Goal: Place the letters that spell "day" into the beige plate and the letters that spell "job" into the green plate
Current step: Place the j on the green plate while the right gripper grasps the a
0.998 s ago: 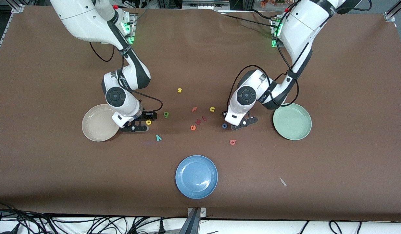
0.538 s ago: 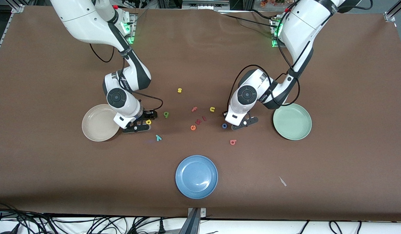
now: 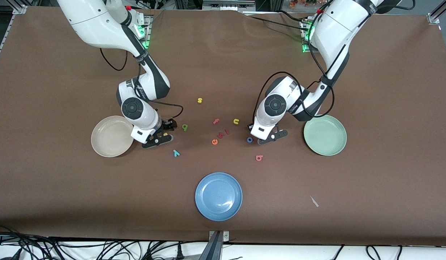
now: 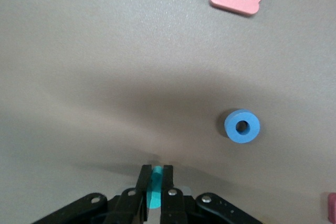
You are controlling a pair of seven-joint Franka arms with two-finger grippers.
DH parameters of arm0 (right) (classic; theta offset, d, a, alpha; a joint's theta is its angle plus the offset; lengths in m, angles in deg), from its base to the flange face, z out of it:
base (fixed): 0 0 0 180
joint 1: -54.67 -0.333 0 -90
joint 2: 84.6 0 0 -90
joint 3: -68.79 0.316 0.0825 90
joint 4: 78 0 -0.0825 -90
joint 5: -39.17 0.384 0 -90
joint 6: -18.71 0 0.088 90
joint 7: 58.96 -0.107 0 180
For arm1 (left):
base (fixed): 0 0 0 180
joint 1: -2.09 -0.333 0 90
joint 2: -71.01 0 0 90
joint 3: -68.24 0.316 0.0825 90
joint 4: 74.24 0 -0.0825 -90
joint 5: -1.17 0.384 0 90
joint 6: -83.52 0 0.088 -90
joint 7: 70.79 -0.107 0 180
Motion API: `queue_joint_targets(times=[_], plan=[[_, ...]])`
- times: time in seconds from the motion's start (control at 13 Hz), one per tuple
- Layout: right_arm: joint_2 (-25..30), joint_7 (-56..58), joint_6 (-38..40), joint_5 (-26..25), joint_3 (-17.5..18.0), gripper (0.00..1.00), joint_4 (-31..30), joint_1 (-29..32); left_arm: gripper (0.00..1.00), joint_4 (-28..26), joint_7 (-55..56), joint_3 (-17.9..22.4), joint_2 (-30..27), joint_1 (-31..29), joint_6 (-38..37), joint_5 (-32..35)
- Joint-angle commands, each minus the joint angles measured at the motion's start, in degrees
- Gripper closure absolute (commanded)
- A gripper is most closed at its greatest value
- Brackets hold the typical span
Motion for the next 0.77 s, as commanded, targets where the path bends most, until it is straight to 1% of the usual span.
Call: queue_joint_targets(times=[0.0,0.38,0.54,0.69], plan=[[-1.6,4.2,2.3,0.7,0.4,0.05,2.8,0.5,1.00,-0.1,0.6,-0.2,-3.2,-0.9,-3.9,2.3],[-1.9,7.9,3.0,0.7,0.3,0.09,3.4,0.8,1.00,0.2,-5.3,-0.6,-7.8,-3.1,-11.7,1.7],[-2.0,9.3,3.0,0.8,0.3,0.13,3.4,0.8,1.00,0.7,-10.4,-0.6,-9.5,-5.1,-14.7,1.6],[-2.0,9.2,3.0,0.7,0.3,0.20,3.4,0.6,1.00,0.7,-15.4,-0.5,-10.8,-6.1,-16.9,1.6]])
